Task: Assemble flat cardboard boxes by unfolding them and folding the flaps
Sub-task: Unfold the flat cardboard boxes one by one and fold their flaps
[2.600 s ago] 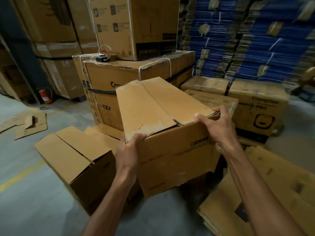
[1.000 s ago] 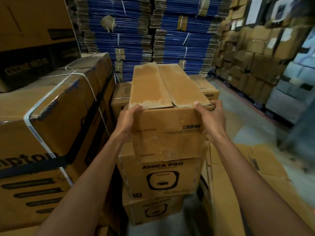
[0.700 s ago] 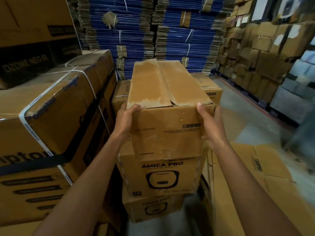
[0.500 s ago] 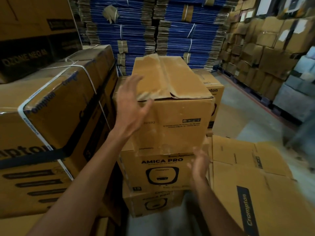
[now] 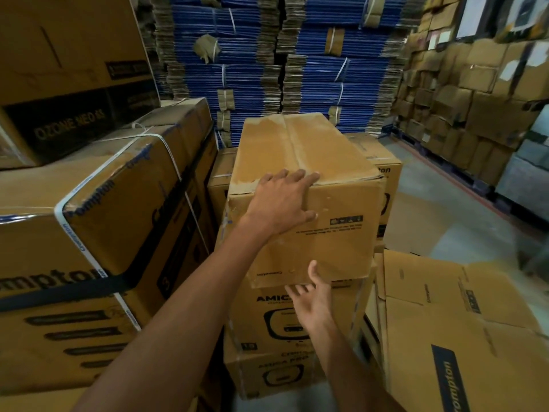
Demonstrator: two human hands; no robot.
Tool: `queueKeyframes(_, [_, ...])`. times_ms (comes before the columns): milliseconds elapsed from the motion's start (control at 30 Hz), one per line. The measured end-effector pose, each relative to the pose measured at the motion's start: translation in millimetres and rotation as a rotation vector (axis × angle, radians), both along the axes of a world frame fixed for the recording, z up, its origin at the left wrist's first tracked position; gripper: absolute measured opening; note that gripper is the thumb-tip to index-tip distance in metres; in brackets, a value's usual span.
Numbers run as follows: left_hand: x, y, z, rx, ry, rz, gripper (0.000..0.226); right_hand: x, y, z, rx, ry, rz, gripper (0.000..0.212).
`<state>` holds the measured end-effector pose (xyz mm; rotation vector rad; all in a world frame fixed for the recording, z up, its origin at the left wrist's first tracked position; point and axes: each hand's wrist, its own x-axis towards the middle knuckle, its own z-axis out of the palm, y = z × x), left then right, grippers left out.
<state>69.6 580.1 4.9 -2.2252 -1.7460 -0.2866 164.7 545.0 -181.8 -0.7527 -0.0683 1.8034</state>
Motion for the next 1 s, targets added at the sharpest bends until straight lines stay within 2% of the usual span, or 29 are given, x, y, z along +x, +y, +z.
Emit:
queueKeyframes(67, [1,-2,10,0.036,-0.045,-0.015,0.086,3,5,11,0.041,-0.010,-0.077,0.104])
queueKeyframes(200, [0,-8,32,0.091,-0.312,-0.001,0.085,24,17,42,0.149,-0.228,-0.235,0.089])
queueKeyframes(300, [-12,-8,37,0.106,-0.661,-0.001,0.081,53,35,71,0.327,-0.463,-0.356,0.081])
queueKeyframes(400, [-26,-8,24,0.164,-1.119,-0.065,0.076,85,51,121,0.484,-0.790,-0.424,0.074])
queueKeyframes(533, [-10,-13,-16,0.228,-1.707,-0.105,0.060,112,57,209,0.721,-1.276,-0.338,0.070])
queueKeyframes(600, [4,-12,-30,0.281,-1.895,-0.107,0.059,117,60,243,0.830,-1.421,-0.268,0.067])
queueKeyframes(733, [27,-10,-46,0.371,-2.194,-0.115,0.073,107,64,286,0.996,-1.746,-0.146,0.069])
queueKeyframes(833, [43,-20,-68,0.295,-2.374,-0.014,0.079,82,61,294,1.125,-1.988,-0.093,0.070])
queueKeyframes(1000, [68,-36,-127,-0.094,-2.588,0.202,0.081,47,56,249,1.298,-2.199,0.035,0.080])
